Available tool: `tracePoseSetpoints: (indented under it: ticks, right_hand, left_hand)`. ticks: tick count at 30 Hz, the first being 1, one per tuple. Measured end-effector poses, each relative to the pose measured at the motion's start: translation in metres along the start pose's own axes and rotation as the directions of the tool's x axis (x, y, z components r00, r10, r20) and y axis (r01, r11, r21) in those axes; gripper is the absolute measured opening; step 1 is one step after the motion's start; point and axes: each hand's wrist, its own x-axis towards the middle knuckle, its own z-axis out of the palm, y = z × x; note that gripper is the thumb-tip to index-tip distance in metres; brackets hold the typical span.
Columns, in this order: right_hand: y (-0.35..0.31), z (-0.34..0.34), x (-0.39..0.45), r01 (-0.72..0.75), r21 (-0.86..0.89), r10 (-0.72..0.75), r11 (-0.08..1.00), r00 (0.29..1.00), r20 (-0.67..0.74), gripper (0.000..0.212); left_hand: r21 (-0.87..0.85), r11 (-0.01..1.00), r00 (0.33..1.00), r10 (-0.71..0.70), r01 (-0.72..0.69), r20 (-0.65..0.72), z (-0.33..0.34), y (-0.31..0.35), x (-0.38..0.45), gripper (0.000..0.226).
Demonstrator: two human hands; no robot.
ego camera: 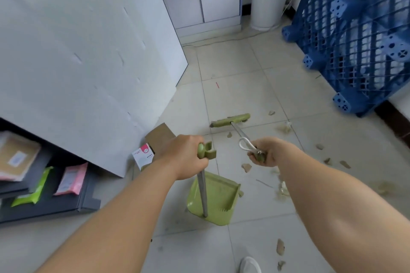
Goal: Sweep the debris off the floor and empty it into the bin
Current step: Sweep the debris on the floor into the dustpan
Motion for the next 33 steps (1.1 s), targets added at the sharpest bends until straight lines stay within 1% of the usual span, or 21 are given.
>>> tracePoseSetpoints:
  ticks: [1, 3, 4, 7, 9, 12, 13, 15, 18, 21, 22, 25, 27, 29, 31, 33]
  right_hand:
    - [0.002, -0.001, 0.006, -0.041, -0.132, 0.031, 0.99, 0.997, -0.074, 0.029]
    - [0.012, -0.005, 0.014, -0.12, -0.316, 0.059, 0.941, 0.979, -0.194, 0.034]
    - [0.019, -0.006, 0.013, -0.145, -0.373, 0.06, 0.916, 0.971, -0.231, 0.035]
    - [0.053, -0.01, 0.008, -0.215, -0.46, 0.063, 0.861, 0.944, -0.324, 0.038]
    - [0.081, -0.014, 0.007, -0.266, -0.476, 0.087, 0.838, 0.927, -0.365, 0.039]
    - [0.132, -0.024, -0.007, -0.3, -0.375, 0.15, 0.877, 0.913, -0.38, 0.036]
    - [0.148, -0.025, -0.017, -0.304, -0.37, 0.156, 0.878, 0.912, -0.379, 0.034]
    - [0.185, -0.016, -0.045, -0.285, -0.408, 0.112, 0.867, 0.911, -0.397, 0.03]
    - [0.232, -0.004, -0.078, -0.239, -0.525, 0.009, 0.817, 0.916, -0.402, 0.029]
    - [0.275, 0.005, -0.111, -0.107, -0.59, -0.13, 0.801, 0.929, -0.346, 0.033]
    - [0.289, 0.006, -0.122, -0.091, -0.595, -0.148, 0.798, 0.929, -0.34, 0.035]
    - [0.323, -0.002, -0.146, -0.149, -0.641, -0.127, 0.753, 0.923, -0.364, 0.035]
    - [0.347, -0.01, -0.161, -0.253, -0.666, -0.074, 0.702, 0.904, -0.421, 0.036]
    - [0.37, -0.02, -0.178, -0.329, -0.659, -0.035, 0.676, 0.879, -0.475, 0.043]
    - [0.396, -0.037, -0.192, -0.343, -0.646, -0.041, 0.682, 0.864, -0.502, 0.041]
    - [0.423, -0.061, -0.201, -0.271, -0.631, -0.081, 0.727, 0.878, -0.471, 0.031]
  left_hand:
    - [0.0, 1.0, 1.0, -0.003, 0.003, -0.002, 0.002, -0.001, 0.002, 0.012]
    - [0.002, 1.0, 1.0, 0.003, -0.003, -0.003, 0.007, -0.001, 0.003, 0.013]
    - [0.006, 1.0, 1.0, 0.008, -0.008, -0.003, 0.009, -0.001, 0.002, 0.014]
    - [0.018, 1.0, 1.0, 0.026, -0.025, -0.009, 0.015, -0.004, -0.009, 0.013]
    - [0.027, 0.999, 1.0, 0.028, -0.028, -0.013, 0.017, -0.009, -0.02, 0.011]
    - [0.011, 0.999, 0.999, 0.034, -0.034, -0.023, 0.018, -0.019, -0.051, 0.012]
    - [0.012, 0.999, 0.999, 0.044, -0.043, -0.03, 0.018, -0.022, -0.063, 0.014]
    - [0.019, 0.996, 0.996, 0.086, -0.086, -0.035, 0.02, -0.027, -0.095, 0.015]
    - [0.031, 0.989, 0.989, 0.144, -0.143, -0.033, 0.025, -0.031, -0.132, 0.013]
    - [0.045, 0.984, 0.984, 0.172, -0.171, -0.041, 0.029, -0.033, -0.166, 0.012]
    - [0.047, 0.984, 0.983, 0.176, -0.174, -0.045, 0.031, -0.031, -0.176, 0.013]
    - [0.044, 0.98, 0.98, 0.194, -0.193, -0.034, 0.036, -0.022, -0.201, 0.016]
    - [0.043, 0.976, 0.976, 0.215, -0.214, -0.024, 0.043, -0.012, -0.216, 0.014]
    - [0.043, 0.972, 0.973, 0.232, -0.231, -0.018, 0.051, -0.002, -0.229, 0.013]
    - [0.039, 0.969, 0.97, 0.244, -0.243, -0.005, 0.061, 0.012, -0.243, 0.014]
    - [0.053, 0.963, 0.964, 0.265, -0.264, -0.004, 0.071, 0.03, -0.258, 0.014]
